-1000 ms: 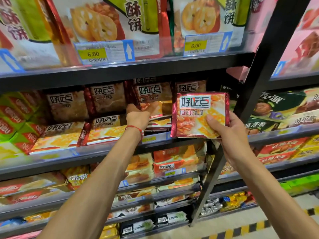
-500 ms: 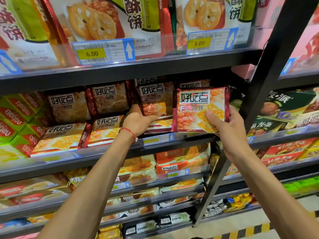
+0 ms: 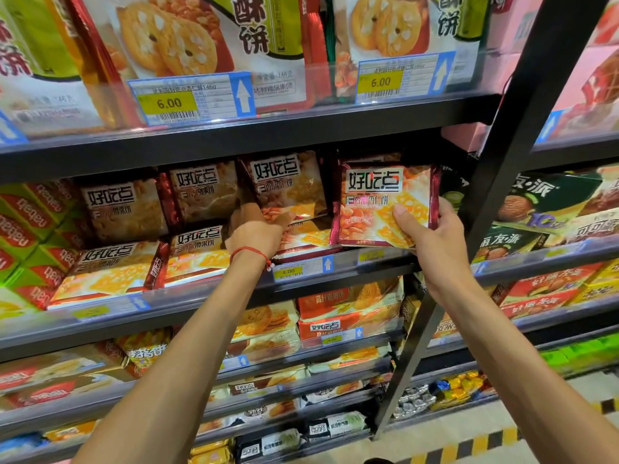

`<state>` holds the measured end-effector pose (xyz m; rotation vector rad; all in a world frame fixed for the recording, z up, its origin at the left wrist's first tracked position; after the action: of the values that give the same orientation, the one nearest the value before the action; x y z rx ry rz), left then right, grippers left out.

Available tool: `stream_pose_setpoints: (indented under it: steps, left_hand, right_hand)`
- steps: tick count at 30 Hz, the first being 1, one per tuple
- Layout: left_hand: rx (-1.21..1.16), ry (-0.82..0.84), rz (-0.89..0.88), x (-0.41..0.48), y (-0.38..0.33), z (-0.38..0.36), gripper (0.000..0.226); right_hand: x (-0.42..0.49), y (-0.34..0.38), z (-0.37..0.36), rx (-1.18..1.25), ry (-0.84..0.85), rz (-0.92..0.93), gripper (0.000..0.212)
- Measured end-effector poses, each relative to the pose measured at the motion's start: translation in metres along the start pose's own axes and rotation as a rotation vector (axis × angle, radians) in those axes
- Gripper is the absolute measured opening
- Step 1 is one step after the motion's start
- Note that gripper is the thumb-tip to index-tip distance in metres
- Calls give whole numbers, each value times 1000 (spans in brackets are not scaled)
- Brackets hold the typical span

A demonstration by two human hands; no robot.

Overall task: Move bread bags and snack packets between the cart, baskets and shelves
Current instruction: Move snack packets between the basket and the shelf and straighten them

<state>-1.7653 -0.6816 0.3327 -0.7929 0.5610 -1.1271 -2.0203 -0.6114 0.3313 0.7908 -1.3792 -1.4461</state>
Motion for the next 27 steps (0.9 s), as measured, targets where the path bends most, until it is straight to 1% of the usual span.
stream_pose_setpoints:
  steps: [3,7,12,14,16,17,19,20,21,22,24,25,26,27]
  left_hand:
    - [-32,18,-4,0,0,-1,68]
    - [-56,-8,-106,-12,0,4,65]
    - [0,-144,-402,-49,-6,4,51]
    - [34,-167,-443,-60,-8,-2,49]
    - [-67,-155,-501,-68,-12,-7,44]
    - [-182,-98,-523,-71,-16,-11,42]
    - [-417,119,-485,-78,-26,-17,38]
    - [-491,240,-438,-79,-30,-23,33]
    - [-532,306,-405,-77,-32,-30,32]
    - [-545,313,-394,-74,-33,-36,34]
    - [-575,274,-380,-69,-37,-46,51]
    - [-591,240,-367,-67,-39,-49,60]
    - [-608,201,-362,-66,-42,-52,64]
    - [-619,160,-357,-63,-45,-55,61]
  right_hand:
    - [1,0,-1,-15,-5,8,33]
    - [0,1,0,-45,-3,11,42]
    - [-1,-2,2,-31,42,1,38]
    - [1,-1,2,-26,59,4,40]
    - [2,-1,3,-21,64,9,40]
    - [3,-2,3,-11,71,6,40]
    - [5,-4,2,38,96,-12,41]
    - [5,-5,0,68,109,-29,45]
    - [7,-6,0,92,109,-47,49]
    - [8,-6,0,97,106,-55,52]
    - [13,-6,1,11,92,-32,56]
    - [15,-4,0,-76,90,5,55]
    - [18,-4,0,-183,77,53,53]
    - [21,-3,-1,-298,55,105,50]
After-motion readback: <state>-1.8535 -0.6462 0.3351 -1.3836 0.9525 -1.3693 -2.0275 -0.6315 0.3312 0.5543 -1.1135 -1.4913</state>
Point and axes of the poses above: each hand's wrist, its own x-axis towards the middle knuckle, its own z-axis out of the back of the hand, y = z × x, the point moved 2 cm from there along x, towards the middle knuckle, and after that the axes turned 13 degrees about -x, right-handed, at the moved point
